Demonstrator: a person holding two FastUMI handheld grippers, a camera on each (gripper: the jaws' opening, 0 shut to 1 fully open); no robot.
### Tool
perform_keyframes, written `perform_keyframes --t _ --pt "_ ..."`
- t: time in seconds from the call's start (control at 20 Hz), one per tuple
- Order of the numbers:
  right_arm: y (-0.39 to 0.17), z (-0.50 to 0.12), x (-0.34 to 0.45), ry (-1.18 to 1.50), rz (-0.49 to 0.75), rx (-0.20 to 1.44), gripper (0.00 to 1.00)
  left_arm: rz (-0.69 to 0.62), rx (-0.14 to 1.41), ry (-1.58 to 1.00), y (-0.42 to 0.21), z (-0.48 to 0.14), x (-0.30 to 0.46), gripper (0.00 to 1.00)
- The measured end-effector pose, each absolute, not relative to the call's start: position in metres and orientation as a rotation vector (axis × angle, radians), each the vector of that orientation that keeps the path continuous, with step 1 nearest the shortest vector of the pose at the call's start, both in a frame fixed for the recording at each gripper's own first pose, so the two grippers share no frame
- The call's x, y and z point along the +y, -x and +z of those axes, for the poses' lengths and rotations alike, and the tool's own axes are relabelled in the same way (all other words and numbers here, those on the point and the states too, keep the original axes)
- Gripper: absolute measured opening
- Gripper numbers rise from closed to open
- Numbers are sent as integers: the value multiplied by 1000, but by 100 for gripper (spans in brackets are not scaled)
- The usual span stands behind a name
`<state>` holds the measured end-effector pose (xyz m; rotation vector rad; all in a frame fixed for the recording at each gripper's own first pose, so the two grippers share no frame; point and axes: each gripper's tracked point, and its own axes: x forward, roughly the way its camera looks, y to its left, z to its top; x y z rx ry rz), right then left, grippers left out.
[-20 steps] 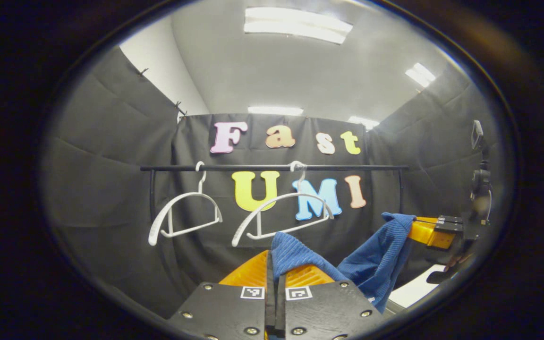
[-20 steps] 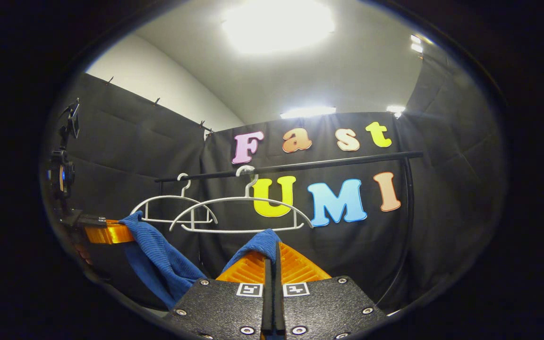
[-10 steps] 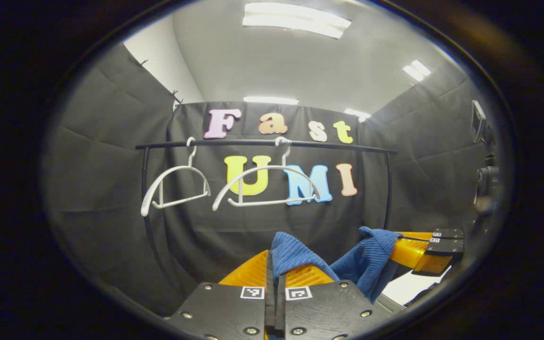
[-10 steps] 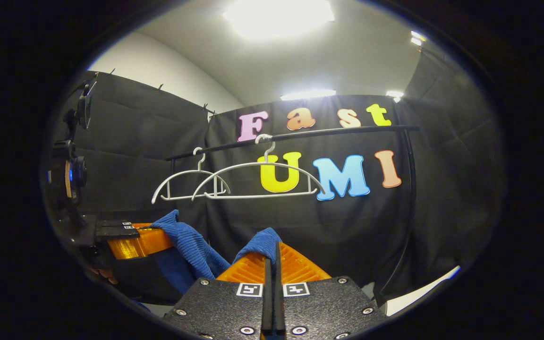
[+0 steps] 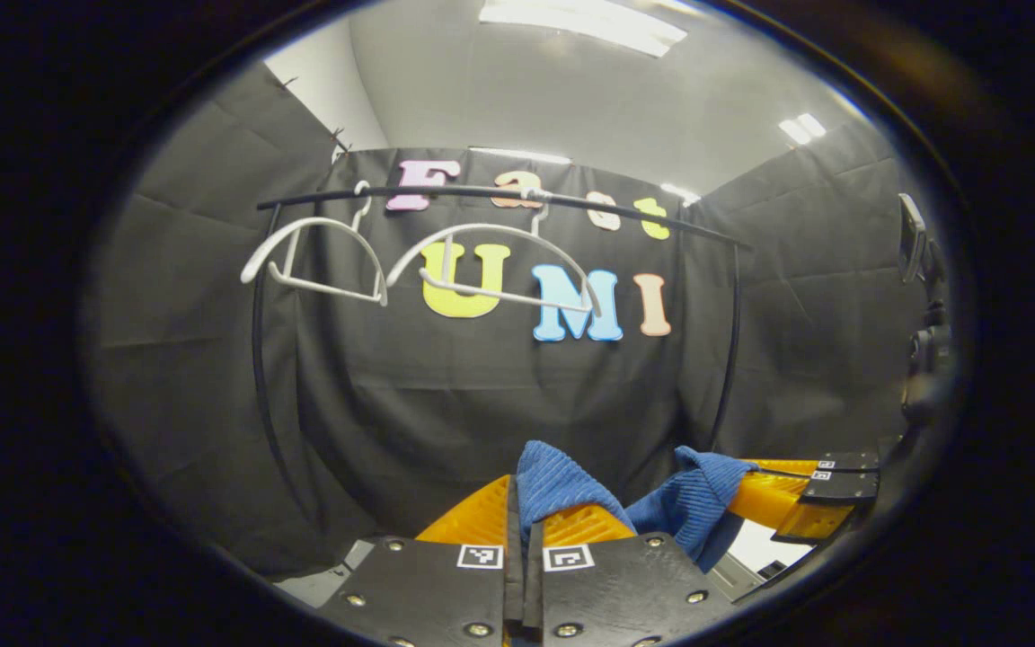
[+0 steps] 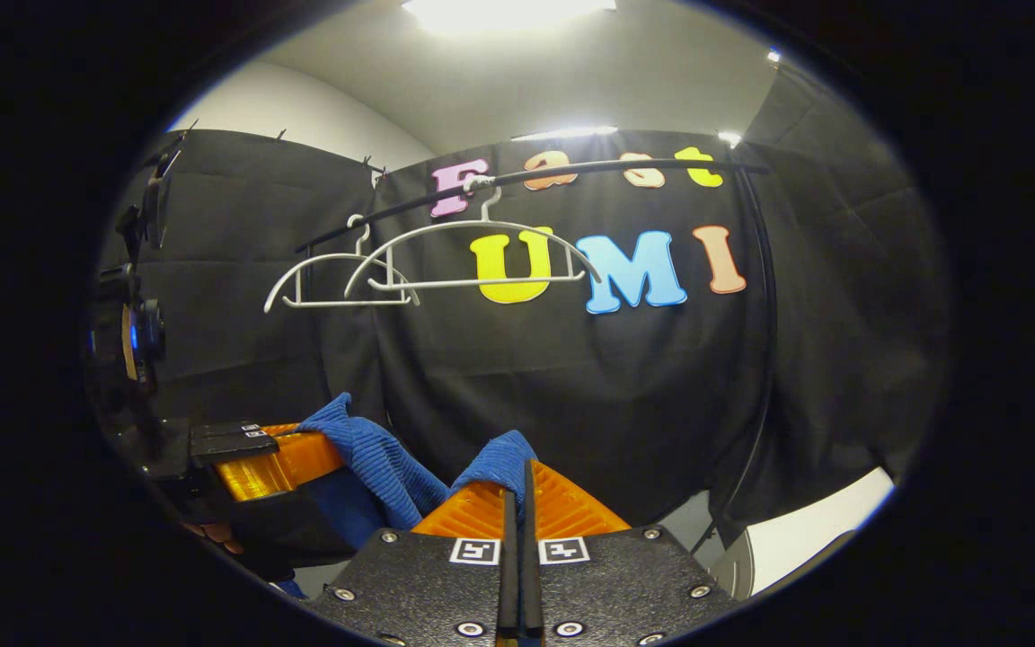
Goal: Grasp the clothes on the hanger with both hands and then place them into the laundry hamper below.
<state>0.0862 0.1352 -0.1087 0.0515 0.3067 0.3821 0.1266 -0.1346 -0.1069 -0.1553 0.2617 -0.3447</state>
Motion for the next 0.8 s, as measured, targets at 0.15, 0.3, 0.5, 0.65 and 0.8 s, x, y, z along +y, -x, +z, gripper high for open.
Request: perform_keyframes --t 0.15,0.3,0.5,0.65,0.8 --pt "-82 -141 129 -29 369 367 1 -357 319 151 -123 -144 -141 1" --pt "-76 -173 123 -17 354 434 1 -344 389 137 -116 -181 -138 1" --pt "-69 -208 118 1 341 514 1 -332 467 109 -101 -223 -133 5" --pt "-63 -233 119 22 345 569 1 -318 529 95 -94 -256 -131 1" --pt "-56 -259 119 49 352 631 2 -304 588 77 -88 -283 -125 5"
